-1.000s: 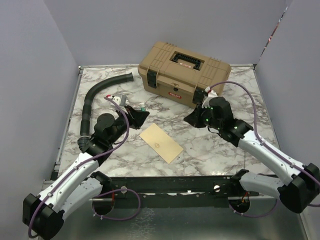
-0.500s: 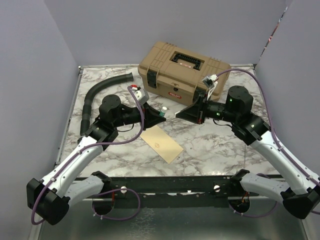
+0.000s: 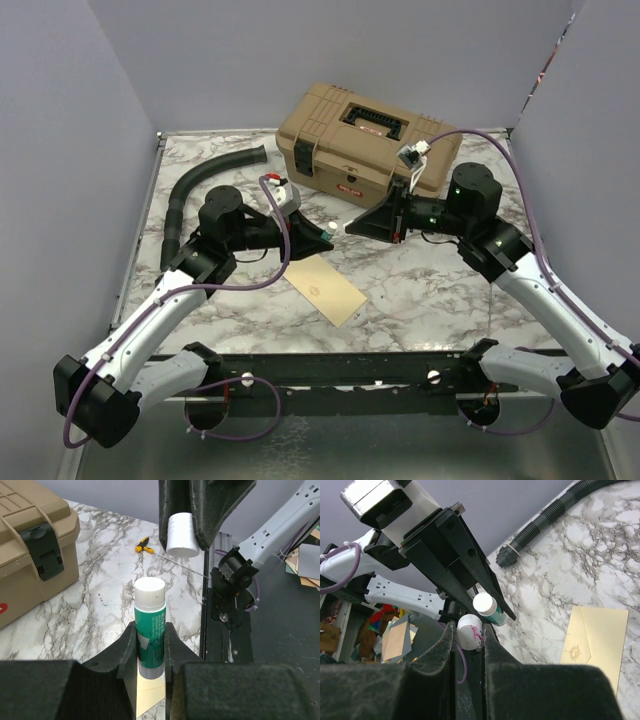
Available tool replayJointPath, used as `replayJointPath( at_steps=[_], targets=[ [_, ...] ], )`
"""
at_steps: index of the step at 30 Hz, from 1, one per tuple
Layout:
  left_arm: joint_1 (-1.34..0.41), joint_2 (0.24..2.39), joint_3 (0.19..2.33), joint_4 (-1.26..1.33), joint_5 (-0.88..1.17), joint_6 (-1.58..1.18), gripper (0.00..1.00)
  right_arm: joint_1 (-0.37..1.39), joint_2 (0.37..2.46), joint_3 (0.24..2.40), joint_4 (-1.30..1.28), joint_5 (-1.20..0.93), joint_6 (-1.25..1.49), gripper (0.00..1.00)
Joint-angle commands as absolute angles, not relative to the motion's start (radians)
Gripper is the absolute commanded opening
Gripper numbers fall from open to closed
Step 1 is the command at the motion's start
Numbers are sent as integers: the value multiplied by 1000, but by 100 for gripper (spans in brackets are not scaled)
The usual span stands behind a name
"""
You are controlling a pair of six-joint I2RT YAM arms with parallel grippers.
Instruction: Place the letter into the envelope and seal it
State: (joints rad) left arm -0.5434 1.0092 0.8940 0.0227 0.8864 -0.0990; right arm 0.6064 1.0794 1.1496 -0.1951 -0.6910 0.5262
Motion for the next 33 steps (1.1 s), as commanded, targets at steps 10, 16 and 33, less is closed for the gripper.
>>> replayJointPath(
  at_steps=[10,16,33],
  targets=[
    [-553,1058,967,31,950,-65,0,599,1131,1167,-127,-730,563,1],
    [-561,1067,978,35,954,-60,0,600,1143,1166,-129,-731,566,1],
    [-586,1141,1025,24,1016,-31,0,600,1170,1257,-345,-804,484,0]
  ],
)
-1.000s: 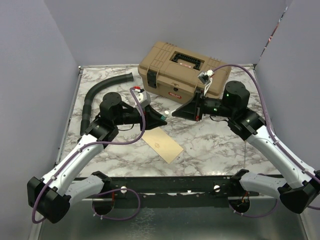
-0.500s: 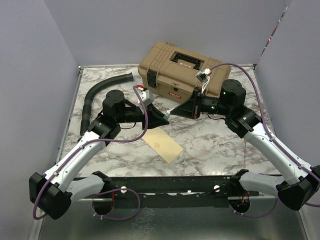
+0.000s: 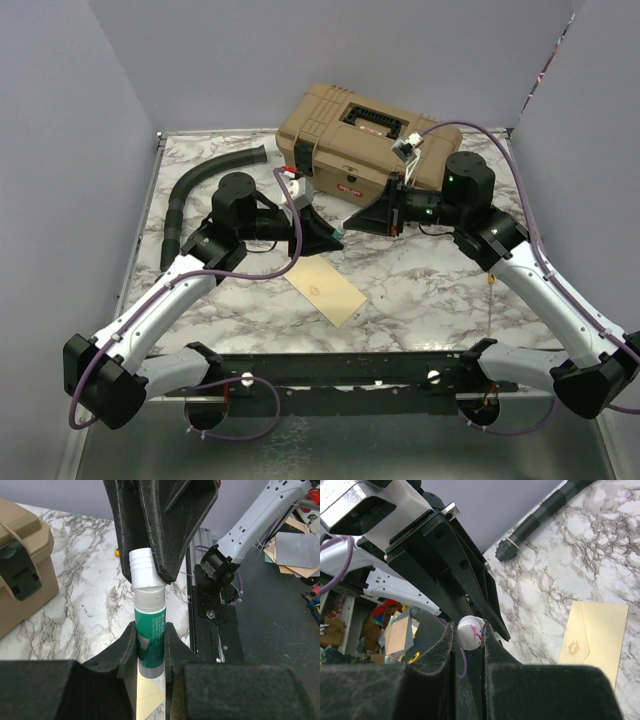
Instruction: Place the letter into the envelope and seal it
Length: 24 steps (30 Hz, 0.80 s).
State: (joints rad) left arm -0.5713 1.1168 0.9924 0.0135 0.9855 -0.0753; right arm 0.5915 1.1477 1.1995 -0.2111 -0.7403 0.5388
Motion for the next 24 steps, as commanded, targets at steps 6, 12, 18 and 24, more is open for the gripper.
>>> replayJointPath(
  at_steps=[6,12,18,24],
  targets=[
    [-604,1157,1037,3,974,-5,0,601,1203,1332,-502,-807,422,1],
    [-642,1195,1090,-94,888,83,0,601,1235,1395,-632,-801,373,1],
    [-658,1222,1130,-114,840,126,0,601,1258,1437,-738,-763,332,1],
    [-657,1242,1174,-138,816,188,0,602,1305,1480,-847,-689,291,0]
  ],
)
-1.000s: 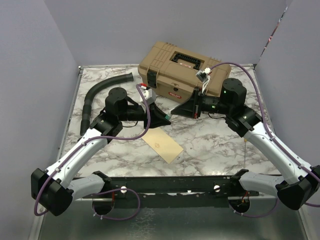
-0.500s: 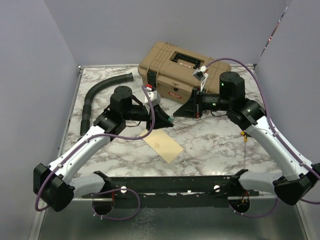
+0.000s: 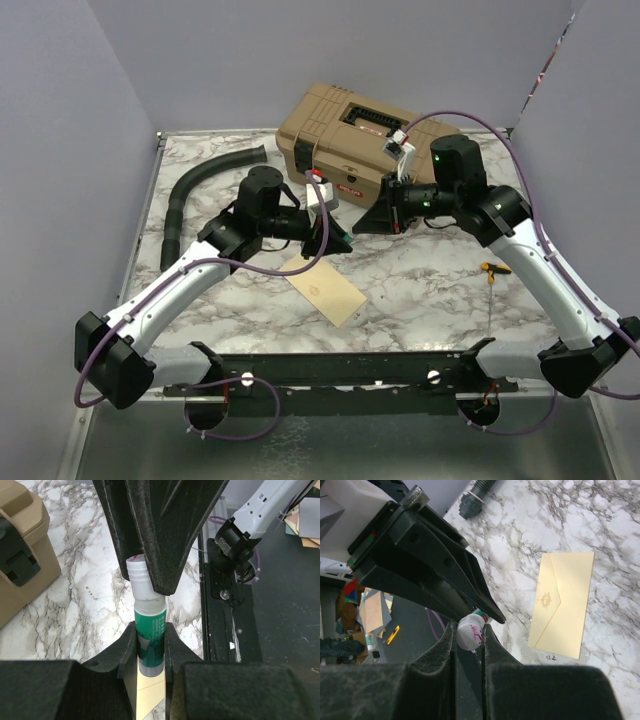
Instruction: Place the letter into the envelope and seal it
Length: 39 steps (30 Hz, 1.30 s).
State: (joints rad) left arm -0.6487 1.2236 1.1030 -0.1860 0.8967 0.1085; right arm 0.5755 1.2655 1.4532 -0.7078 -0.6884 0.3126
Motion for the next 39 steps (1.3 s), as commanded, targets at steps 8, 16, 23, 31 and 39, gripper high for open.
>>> replayJointPath(
  at_steps=[8,16,23,31,39],
  targets=[
    [-658,1285,1242,-155,799,242,0,601,1318,1478,-873,-608,321,1],
    [-658,1327,1325,-151,822,264,0,607,1327,1424,-844,-586,334,0],
    [-659,1347,1395,-150,852,283,0,616,1330,1379,-822,-586,359,0],
    [-660,1354,1414,-116,834,299,0,634,1344,1334,-784,-644,399,1],
    [-660,1402,1488,7,864,260,0,685,1355,1276,-775,-629,450,1]
  ],
)
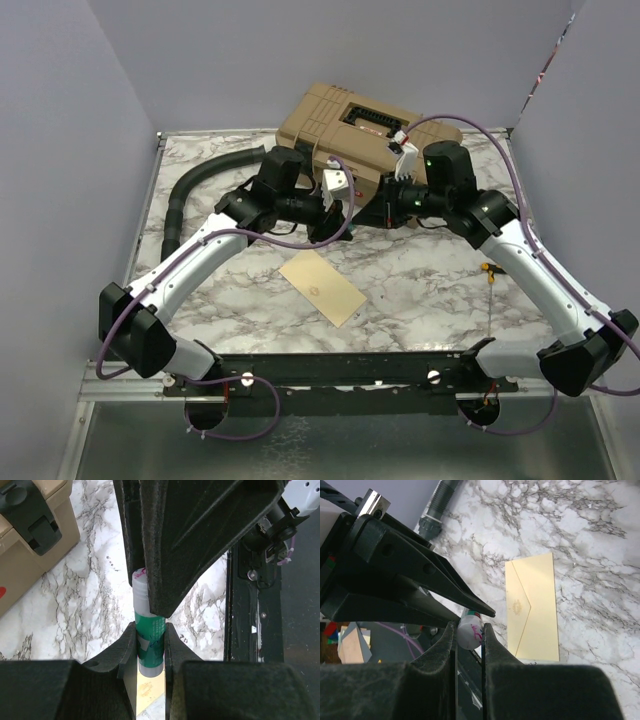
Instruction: Place the letter into the envelope and seal it
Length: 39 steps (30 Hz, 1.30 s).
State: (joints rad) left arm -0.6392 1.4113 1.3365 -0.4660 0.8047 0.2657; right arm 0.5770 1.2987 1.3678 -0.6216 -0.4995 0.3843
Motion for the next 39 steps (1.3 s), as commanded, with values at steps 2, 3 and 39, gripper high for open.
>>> replayJointPath(
  at_steps=[2,3,39],
  targets=[
    [-661,1400,1477,72,868,237,0,687,1352,1250,-762,-614,468,0],
    [-662,1398,1473,108,875,221,0,690,1351,1234,-753,-611,478,0],
    [-653,1298,775,231,-88,-849,0,737,1072,1267,-543,-27,684,66]
  ],
)
